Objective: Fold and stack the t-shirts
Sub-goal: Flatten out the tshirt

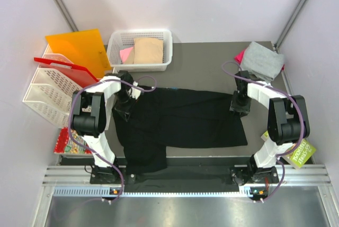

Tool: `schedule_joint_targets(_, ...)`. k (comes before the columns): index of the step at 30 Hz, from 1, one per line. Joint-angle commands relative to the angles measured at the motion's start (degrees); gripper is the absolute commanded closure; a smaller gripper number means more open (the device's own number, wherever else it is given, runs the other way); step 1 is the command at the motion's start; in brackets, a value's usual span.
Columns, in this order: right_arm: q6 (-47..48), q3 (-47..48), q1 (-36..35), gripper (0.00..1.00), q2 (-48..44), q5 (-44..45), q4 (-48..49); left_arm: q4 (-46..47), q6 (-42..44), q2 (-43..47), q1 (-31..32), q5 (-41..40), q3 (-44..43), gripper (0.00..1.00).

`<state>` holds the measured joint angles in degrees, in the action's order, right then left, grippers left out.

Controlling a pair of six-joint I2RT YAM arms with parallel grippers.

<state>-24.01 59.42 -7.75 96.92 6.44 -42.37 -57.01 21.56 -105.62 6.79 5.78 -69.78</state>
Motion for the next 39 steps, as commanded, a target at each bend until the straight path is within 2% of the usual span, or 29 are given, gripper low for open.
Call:
schedule_joint_targets(1, 0.37, 2.81, -0.34, 0.59, -1.91, 1.74, -2.63, 0.50, 0.76, 0.51, 0.07, 0.99, -2.20, 1.00)
schedule_joint_targets(5, 0.28, 3.16, -0.42, 0.61, -2.09, 2.18, -3.33, 0.59, 0.76, 0.59, 0.07, 0.99, -2.03, 1.00)
schedule_joint_targets(14, 0.19, 4.65, -0.42, 0.91, -1.92, 2.53, -4.04, 1.03, 0.94, 0.95, 0.07, 0.64, -1.50, 1.00)
schedule_joint_targets(21, 0.10, 7.81, -0.34, 0.95, -2.35, 2.79, -6.58, 0.41, 1.20, 1.12, 0.07, -0.15, -2.73, 1.00)
schedule_joint_targets(27, -0.16, 10.45, -0.34, 0.96, -4.29, 2.70, -9.48, -3.27, 1.47, 1.12, 0.07, -0.59, -10.72, 1.00)
schedule_joint_targets(32, -0.51, 12.82, -0.34, 0.96, -5.87, 2.88, -11.15, -7.93, 1.99, 0.86, 0.07, -1.47, -22.40, 1.00)
schedule_joint_targets(39, -1.56, 20.73, -0.42, 0.99, -6.66, 2.18, -13.09, -13.47, 3.05, 0.07, 0.07, -3.41, -36.73, 1.00)
